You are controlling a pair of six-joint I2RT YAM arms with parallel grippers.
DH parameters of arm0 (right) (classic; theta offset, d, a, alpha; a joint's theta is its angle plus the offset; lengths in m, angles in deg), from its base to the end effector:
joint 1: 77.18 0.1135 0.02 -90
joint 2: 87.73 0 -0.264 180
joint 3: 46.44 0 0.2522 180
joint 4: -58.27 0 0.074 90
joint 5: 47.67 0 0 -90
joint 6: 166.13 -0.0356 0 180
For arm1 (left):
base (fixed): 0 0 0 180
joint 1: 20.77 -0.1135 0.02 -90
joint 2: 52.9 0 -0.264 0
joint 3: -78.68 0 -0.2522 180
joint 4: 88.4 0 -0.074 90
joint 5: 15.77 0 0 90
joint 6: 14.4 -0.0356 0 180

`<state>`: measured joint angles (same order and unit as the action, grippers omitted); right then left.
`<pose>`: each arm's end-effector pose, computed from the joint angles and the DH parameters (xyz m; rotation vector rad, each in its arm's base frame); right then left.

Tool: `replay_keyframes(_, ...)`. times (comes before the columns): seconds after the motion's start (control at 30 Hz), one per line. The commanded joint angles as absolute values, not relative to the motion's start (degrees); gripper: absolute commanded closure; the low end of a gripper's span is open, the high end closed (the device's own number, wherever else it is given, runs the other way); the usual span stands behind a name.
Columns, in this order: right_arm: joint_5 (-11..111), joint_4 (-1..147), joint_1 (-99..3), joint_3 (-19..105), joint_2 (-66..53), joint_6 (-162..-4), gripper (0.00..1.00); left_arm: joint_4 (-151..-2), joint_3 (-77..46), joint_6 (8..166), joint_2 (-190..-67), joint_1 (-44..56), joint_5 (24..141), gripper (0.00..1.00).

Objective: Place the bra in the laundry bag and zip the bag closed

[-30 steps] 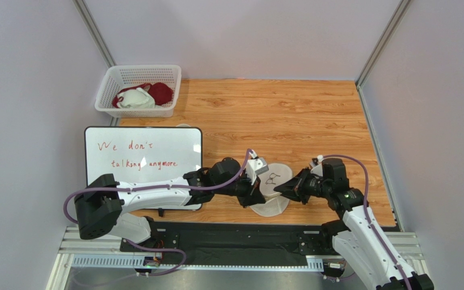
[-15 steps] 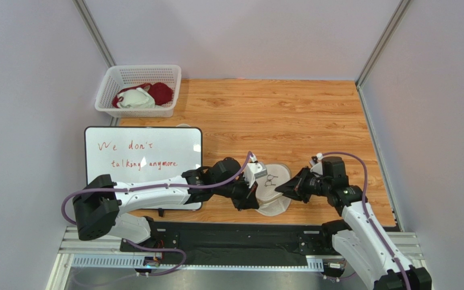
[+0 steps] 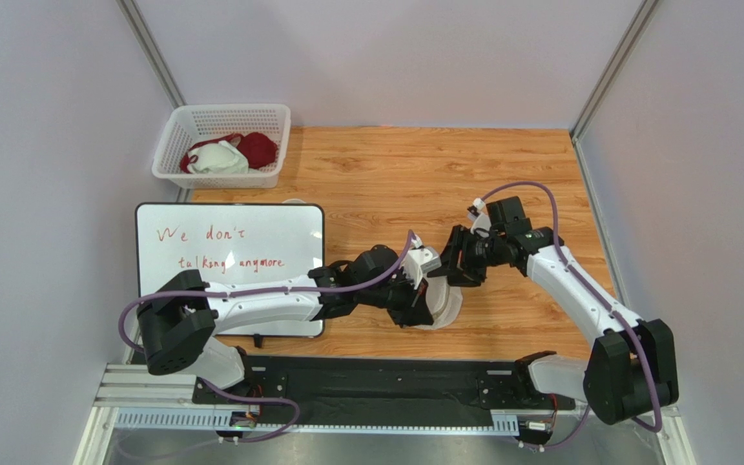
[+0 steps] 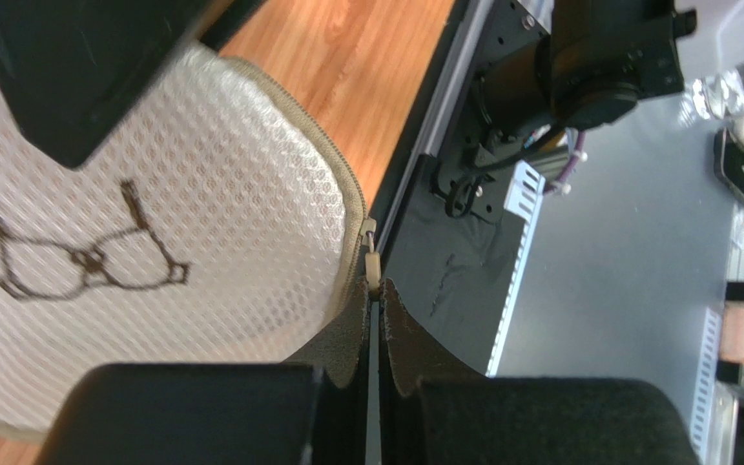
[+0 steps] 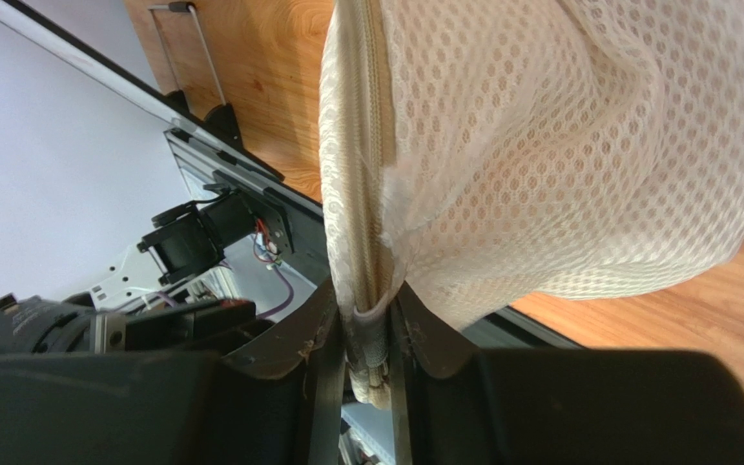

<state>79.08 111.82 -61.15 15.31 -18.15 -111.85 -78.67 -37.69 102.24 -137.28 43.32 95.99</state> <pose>0.2121 0.0831 0.2366 0.2410 2.7535 1.1297 0.1289 -0.2956 0.2326 0.9992 2.1432 -1.2738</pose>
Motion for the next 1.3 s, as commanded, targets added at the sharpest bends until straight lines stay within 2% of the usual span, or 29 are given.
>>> replay_keyframes(0.0,71.4,115.3,-59.9,20.4,-17.9,-106.7,0.41,-79.3,-33.8,105.7,-138.7,43.7,90.4,1.00)
replay_keyframes(0.03,66.3,117.8,-59.9,20.6,-20.3,-106.3,0.32,-78.9,-33.0,105.8,-139.1,43.7,89.7,1.00)
replay_keyframes(0.13,58.3,121.8,-59.9,20.4,-26.8,-106.1,0.19,-78.6,-32.6,105.8,-139.3,43.7,88.8,1.00)
replay_keyframes(0.2,57.3,122.7,-59.9,18.1,-30.2,-107.4,0.16,-79.0,-32.7,105.8,-139.4,43.7,89.2,1.00)
replay_keyframes(0.33,66.5,118.4,-59.8,10.4,-36.7,-113.8,0.18,-78.9,-32.3,104.8,-139.7,43.7,90.3,1.00)
replay_keyframes(0.43,72.7,108.8,-58.9,3.1,-40.1,-121.1,0.29,-78.9,-31.9,104.8,-139.8,43.7,91.9,1.00)
replay_keyframes(0.57,72.6,102.9,-56.6,0.2,-40.8,-125.5,0.48,-78.7,-32.0,105.0,-139.7,43.7,92.4,1.00)
replay_keyframes(0.67,71.8,102.3,-56.0,0.0,-39.7,-126.4,0.65,-78.5,-32.7,105.4,-139.3,43.7,92.1,1.00)
replay_keyframes(0.7,71.2,102.8,-56.0,0.4,-39.4,-126.3,0.74,-78.2,-33.3,105.5,-139.0,43.7,91.7,1.00)
replay_keyframes(0.77,68.6,105.0,-56.1,1.8,-39.3,-125.0,0.83,-76.8,-34.3,106.4,-138.2,43.7,89.6,1.00)
replay_keyframes(0.8,67.3,106.0,-56.4,2.3,-39.4,-124.3,0.93,-75.8,-35.3,106.6,-137.8,43.7,88.6,1.00)
replay_keyframes(0.83,66.8,106.7,-56.4,2.9,-39.4,-123.1,0.97,-75.0,-36.0,106.6,-137.0,43.7,86.6,1.00)
replay_keyframes(0.87,66.4,107.3,-56.6,4.0,-39.2,-122.3,1.00,-73.2,-36.8,106.5,-136.6,43.7,85.9,1.00)
replay_keyframes(1.03,70.2,108.3,-60.3,5.5,-37.4,-119.0,1.00,-68.5,-43.6,105.3,-130.4,42.8,80.2,1.00)
replay_keyframes(1.27,77.5,104.6,-61.6,7.7,-31.3,-115.0,1.00,-64.8,-47.7,102.4,-122.9,40.5,80.7,1.00)
